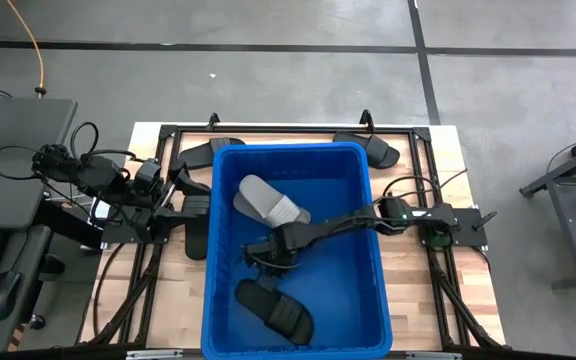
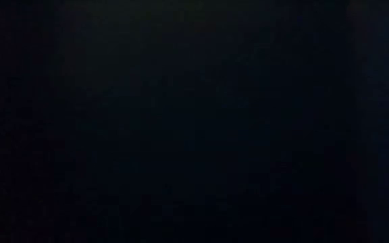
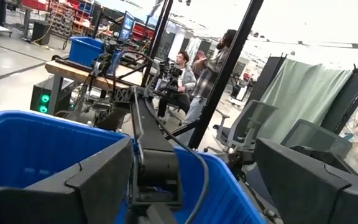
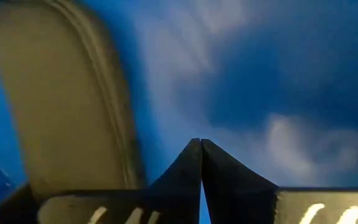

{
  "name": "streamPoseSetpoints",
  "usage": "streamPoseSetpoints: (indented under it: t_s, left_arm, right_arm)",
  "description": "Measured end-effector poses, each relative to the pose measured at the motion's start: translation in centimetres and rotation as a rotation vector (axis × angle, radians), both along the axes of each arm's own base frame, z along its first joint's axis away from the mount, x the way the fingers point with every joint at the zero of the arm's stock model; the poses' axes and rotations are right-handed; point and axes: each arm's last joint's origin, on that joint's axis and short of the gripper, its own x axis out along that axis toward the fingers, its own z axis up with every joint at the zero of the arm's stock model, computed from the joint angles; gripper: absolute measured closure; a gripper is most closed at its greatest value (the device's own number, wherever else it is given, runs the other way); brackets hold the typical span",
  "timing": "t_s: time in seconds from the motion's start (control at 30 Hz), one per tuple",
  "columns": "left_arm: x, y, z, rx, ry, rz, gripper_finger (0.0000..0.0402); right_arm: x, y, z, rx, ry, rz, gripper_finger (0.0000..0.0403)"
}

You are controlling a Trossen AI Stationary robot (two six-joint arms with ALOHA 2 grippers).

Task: Pick and place slides into bin
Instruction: Put the bottom black slipper into the blue bin

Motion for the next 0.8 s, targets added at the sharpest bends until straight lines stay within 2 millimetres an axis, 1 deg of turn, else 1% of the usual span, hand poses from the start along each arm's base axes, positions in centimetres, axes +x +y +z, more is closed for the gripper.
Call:
streamPoseSetpoints:
  t_s: [0.07, 0.23, 0.3, 0.4, 0.5, 0.57, 0.67, 0.8]
  left_arm:
    - [0.0, 0.0, 0.0, 0.001, 0.0, -0.012, 0.0076]
    - [0.0, -0.1, 0.1, 0.007, -0.011, -0.038, 0.0075]
    - [0.0, -0.2, 0.2, 0.041, -0.025, -0.064, 0.0075]
    - [-0.1, -0.2, 0.3, 0.039, -0.038, -0.071, 0.0076]
    - [-0.3, -0.1, 0.4, 0.043, -0.044, -0.053, 0.0076]
    - [-0.3, 0.0, 0.4, 0.043, -0.047, -0.045, 0.0075]
    - [-0.4, 0.0, 0.4, 0.043, -0.047, -0.036, 0.0076]
    - [-0.8, 0.3, 0.6, 0.033, -0.063, 0.005, 0.0076]
  right_arm:
    - [0.0, -0.6, 0.4, 0.044, -0.003, 0.04, 0.0403]
    - [-0.3, -1.3, 3.1, 0.224, -0.024, 0.081, 0.0403]
    - [-0.4, -1.4, 4.1, 0.24, -0.054, 0.08, 0.0403]
    - [-0.6, -1.3, 6.4, 0.257, -0.14, 0.081, 0.0402]
    - [-1.2, -1.8, 8.4, 0.233, -0.183, 0.058, 0.0402]
    - [-1.5, -2.3, 9.3, 0.218, -0.195, 0.041, 0.0399]
    - [-2.0, -3.2, 11.2, 0.204, -0.235, 0.002, 0.0375]
    - [-3.4, -4.0, 14.4, 0.188, -0.31, -0.038, 0.031]
